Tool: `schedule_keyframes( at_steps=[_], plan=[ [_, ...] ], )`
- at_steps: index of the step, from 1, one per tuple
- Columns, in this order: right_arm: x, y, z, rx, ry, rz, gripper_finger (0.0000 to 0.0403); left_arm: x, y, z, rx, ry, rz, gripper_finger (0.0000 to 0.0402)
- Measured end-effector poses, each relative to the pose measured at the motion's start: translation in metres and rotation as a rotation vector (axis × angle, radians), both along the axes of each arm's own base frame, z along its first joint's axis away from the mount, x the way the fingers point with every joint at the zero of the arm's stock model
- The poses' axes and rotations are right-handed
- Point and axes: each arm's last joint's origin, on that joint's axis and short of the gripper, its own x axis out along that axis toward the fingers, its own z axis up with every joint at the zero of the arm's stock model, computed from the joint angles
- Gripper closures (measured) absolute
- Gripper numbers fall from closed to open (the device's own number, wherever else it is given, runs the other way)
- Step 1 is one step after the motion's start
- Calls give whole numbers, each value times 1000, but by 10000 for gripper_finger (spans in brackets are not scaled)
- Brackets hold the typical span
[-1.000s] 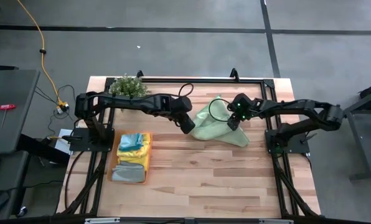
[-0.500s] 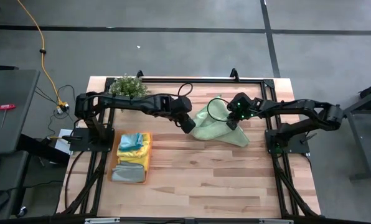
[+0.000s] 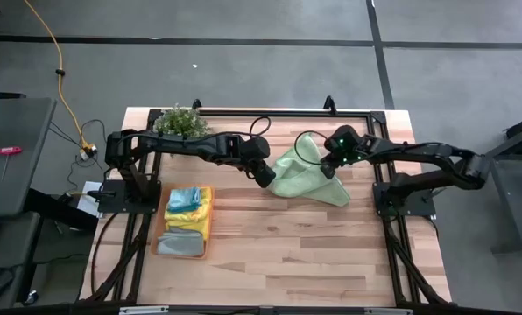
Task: Fold microfiber towels
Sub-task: Fold the green microfiber towel
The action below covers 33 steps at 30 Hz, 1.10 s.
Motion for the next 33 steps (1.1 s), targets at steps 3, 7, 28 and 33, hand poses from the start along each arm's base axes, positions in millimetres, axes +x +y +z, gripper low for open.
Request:
schedule_keyframes(
  at_steps=[3, 7, 28, 33],
  plan=[
    [-5, 0, 10, -30, -30, -13, 386, 0, 0, 0, 0, 1, 0, 401],
    [-13, 1, 16, -9, -41, -54, 374, 0, 0, 0, 0, 1, 0, 401],
    [-3, -19, -24, 181, -7, -65, 186, 0, 0, 0, 2, 3, -6, 401],
    [-2, -19, -19, 153, -33, -65, 231, 0, 0, 0, -1, 1, -2, 401]
  ],
)
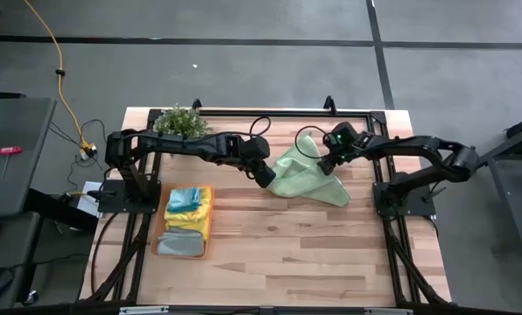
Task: Fold microfiber towels
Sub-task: Fold the green microfiber towel
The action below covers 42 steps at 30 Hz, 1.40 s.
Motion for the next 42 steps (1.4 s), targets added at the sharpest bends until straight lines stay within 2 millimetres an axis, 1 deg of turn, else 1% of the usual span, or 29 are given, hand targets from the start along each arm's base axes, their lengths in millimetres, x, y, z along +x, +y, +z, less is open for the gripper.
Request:
schedule_keyframes(
  at_steps=[6, 9, 12, 14, 17, 19, 25, 28, 30, 35, 39, 42],
  plan=[
    [-4, 2, 9, -10, -15, -5, 316, 0, 0, 0, 0, 0, 0, 401],
    [-5, 4, 11, -3, -18, -1, 351, 0, 0, 0, 0, 0, 0, 401],
    [-5, 5, 12, 25, -38, 13, 373, 0, 0, 0, 0, -1, 1, 401],
    [-5, 6, 12, 52, -38, -4, 378, 0, 0, 0, 0, 0, 1, 401],
    [-6, 7, 11, 72, -28, -11, 370, 0, 0, 0, 1, 0, 1, 401],
    [-7, 7, 10, 76, -26, -10, 354, 0, 0, 0, 1, 0, 1, 401],
    [-6, 8, 12, 127, -44, -12, 277, 0, 0, 0, 1, -1, 1, 401],
    [-2, 6, 18, 152, -72, 0, 243, 0, 0, 0, 1, 0, 1, 401],
    [-1, 5, 22, 177, -72, -12, 229, 0, 0, 0, 1, -1, 1, 401],
    [-3, 7, 22, 224, -39, -40, 221, 0, 1, 0, 9, 4, -10, 401],
    [-7, 10, 19, 260, 18, -46, 225, 0, 1, 0, 10, 4, -10, 401],
    [-7, 11, 19, 281, 5, -34, 231, 0, 1, 0, 11, 5, -12, 401]
  ],
)
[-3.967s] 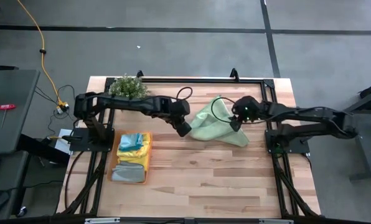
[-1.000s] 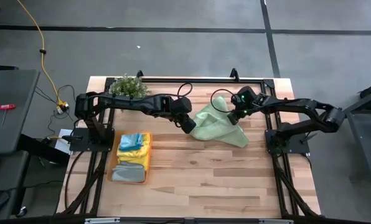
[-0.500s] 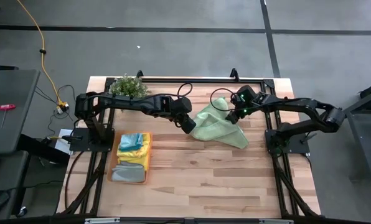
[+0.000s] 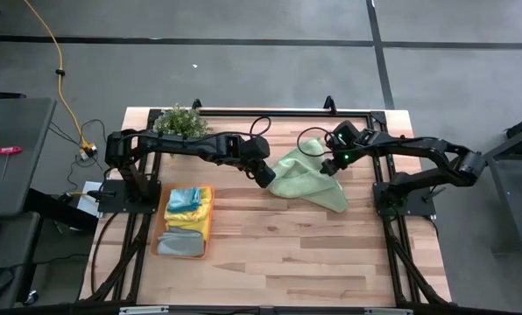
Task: Fold microfiber towels
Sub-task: Fold the green microfiber towel
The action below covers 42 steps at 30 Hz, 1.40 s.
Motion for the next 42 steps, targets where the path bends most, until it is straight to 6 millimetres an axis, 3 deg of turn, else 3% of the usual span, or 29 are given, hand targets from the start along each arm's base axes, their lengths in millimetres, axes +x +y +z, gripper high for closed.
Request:
schedule_keyframes(
  at_steps=[21, 32, 36, 42],
  plan=[
    [5, 0, 6, 148, -97, -29, 238, 0, 0, 0, 9, 5, -15, 401],
    [23, -19, 45, -93, -130, 49, 238, 0, 0, 0, 9, 5, -14, 401],
    [19, -17, 38, -153, -89, 98, 238, 0, 0, 0, 8, 5, -14, 401],
    [5, -6, 10, -134, -13, 113, 238, 0, 0, 0, 8, 5, -14, 401]
  ],
)
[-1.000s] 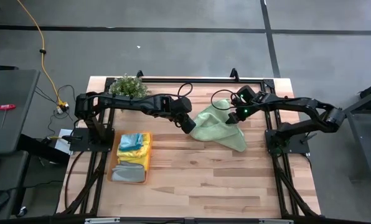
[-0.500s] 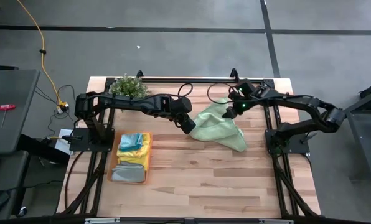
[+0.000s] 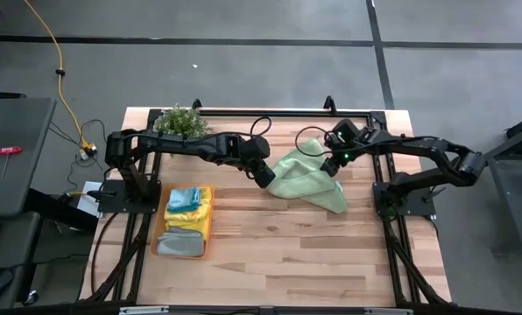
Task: Fold microfiber towels
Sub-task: Fold the green microfiber towel
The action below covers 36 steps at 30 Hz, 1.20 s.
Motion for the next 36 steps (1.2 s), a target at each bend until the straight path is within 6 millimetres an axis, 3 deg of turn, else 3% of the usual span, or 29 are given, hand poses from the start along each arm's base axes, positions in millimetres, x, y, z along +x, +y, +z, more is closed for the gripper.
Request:
schedule_keyframes(
  at_steps=[11, 24, 36],
  plan=[
    [-6, 4, -17, 3, 12, -44, 238, 0, 0, 0, -1, -1, -1, 401],
    [-6, 7, -17, 89, -10, -49, 238, 0, 0, 0, -4, -2, -3, 401],
    [-8, 6, -19, 1, 42, -25, 238, 0, 0, 0, -4, -2, -3, 401]
  ],
)
